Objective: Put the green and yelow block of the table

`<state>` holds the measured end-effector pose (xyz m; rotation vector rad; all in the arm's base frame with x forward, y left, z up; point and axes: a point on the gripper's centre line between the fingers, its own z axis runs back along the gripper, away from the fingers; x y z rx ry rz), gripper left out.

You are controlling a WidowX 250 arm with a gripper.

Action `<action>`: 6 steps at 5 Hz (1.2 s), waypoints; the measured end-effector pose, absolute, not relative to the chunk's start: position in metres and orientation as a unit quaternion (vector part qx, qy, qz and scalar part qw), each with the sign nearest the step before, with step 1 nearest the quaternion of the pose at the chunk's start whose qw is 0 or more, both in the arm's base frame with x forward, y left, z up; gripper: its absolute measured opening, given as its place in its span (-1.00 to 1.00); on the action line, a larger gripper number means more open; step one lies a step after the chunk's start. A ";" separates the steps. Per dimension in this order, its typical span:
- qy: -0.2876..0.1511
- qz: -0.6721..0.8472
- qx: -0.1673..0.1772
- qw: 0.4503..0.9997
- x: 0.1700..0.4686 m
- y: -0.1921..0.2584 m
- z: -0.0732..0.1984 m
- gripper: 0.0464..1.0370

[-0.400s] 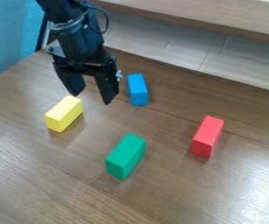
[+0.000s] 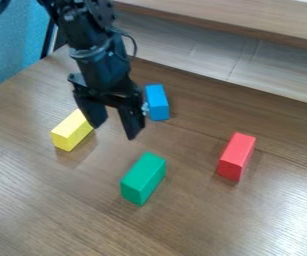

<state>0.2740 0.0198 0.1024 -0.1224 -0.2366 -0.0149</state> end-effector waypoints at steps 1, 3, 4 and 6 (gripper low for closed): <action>-0.111 -0.017 -0.061 0.992 0.275 0.014 0.087 0.93; -0.100 -0.027 -0.056 0.993 0.281 -0.007 0.063 0.93; -0.098 -0.029 -0.056 0.993 0.284 -0.016 0.055 0.93; -0.086 -0.030 -0.047 0.995 0.280 -0.033 0.042 0.93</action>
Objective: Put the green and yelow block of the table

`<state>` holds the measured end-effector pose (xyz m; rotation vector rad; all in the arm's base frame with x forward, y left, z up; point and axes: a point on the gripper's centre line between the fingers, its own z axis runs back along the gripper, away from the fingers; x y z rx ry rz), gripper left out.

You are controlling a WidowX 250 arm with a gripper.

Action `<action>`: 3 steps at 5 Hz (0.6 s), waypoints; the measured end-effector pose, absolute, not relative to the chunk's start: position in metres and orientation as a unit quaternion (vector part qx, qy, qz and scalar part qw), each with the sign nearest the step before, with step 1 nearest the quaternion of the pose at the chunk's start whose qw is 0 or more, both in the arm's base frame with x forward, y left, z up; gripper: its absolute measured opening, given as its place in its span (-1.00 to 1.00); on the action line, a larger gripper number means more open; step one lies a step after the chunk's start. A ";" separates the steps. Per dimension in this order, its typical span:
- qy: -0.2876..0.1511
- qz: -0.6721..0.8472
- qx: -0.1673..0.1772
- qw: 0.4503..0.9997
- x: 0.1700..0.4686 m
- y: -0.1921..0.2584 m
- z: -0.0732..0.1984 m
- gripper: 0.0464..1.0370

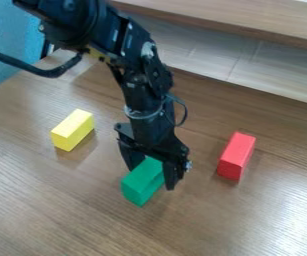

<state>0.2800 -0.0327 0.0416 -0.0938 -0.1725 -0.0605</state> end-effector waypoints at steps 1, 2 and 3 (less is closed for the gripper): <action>-0.073 -0.014 -0.044 0.996 0.276 -0.033 0.034 0.82; -0.068 0.001 -0.044 0.997 0.271 -0.032 0.028 0.23; -0.065 0.002 -0.047 0.997 0.269 -0.029 0.028 0.11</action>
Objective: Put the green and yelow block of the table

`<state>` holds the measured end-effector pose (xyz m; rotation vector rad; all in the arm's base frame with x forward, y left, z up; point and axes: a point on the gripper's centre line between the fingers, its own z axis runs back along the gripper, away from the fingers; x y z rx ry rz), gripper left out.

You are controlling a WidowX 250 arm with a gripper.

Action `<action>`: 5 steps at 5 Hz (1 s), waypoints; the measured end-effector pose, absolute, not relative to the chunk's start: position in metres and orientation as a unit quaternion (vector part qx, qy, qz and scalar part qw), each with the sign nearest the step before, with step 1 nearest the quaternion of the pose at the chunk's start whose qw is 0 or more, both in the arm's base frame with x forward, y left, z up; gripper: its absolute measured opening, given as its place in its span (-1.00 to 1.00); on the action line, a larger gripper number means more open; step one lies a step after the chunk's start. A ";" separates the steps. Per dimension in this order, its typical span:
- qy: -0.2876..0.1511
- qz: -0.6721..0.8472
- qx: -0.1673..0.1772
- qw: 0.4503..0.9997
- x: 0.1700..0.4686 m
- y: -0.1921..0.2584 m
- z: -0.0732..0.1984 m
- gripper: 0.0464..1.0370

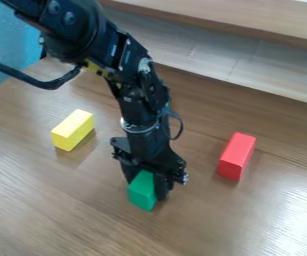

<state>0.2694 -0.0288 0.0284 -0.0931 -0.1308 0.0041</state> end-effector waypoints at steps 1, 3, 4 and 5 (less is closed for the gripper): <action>-0.077 0.019 -0.056 0.995 0.273 -0.011 0.048 0.11; -0.097 0.051 -0.055 0.992 0.281 0.042 0.082 0.11; -0.105 0.067 -0.050 0.991 0.282 0.067 0.091 0.11; -0.108 0.086 -0.042 0.990 0.280 0.089 0.092 0.11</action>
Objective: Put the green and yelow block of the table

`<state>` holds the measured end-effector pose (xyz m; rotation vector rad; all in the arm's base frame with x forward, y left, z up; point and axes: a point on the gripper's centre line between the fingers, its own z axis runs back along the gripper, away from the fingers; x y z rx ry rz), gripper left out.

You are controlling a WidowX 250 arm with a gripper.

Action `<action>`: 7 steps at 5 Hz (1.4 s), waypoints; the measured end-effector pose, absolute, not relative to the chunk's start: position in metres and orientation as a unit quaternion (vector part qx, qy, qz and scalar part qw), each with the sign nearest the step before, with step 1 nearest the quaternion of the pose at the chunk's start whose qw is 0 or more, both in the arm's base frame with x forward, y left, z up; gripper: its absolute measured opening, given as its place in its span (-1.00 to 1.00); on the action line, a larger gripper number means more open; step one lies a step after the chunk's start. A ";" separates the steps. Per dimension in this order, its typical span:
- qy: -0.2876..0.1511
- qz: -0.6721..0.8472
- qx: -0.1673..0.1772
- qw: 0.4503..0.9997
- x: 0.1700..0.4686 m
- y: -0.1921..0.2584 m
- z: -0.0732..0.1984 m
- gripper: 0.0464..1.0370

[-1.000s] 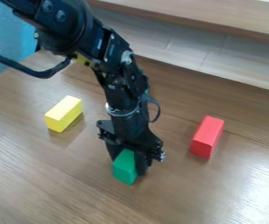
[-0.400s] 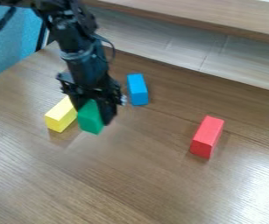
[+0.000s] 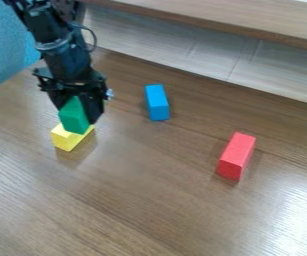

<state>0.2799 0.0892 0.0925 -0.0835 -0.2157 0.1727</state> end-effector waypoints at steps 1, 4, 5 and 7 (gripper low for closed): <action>-0.107 0.094 -0.034 0.989 0.280 0.106 0.092 0.11; -0.088 0.104 -0.016 0.991 0.278 0.129 0.077 0.11; -0.079 0.105 -0.016 0.991 0.280 0.131 0.068 0.11; -0.072 0.107 -0.023 0.991 0.285 0.129 0.058 0.11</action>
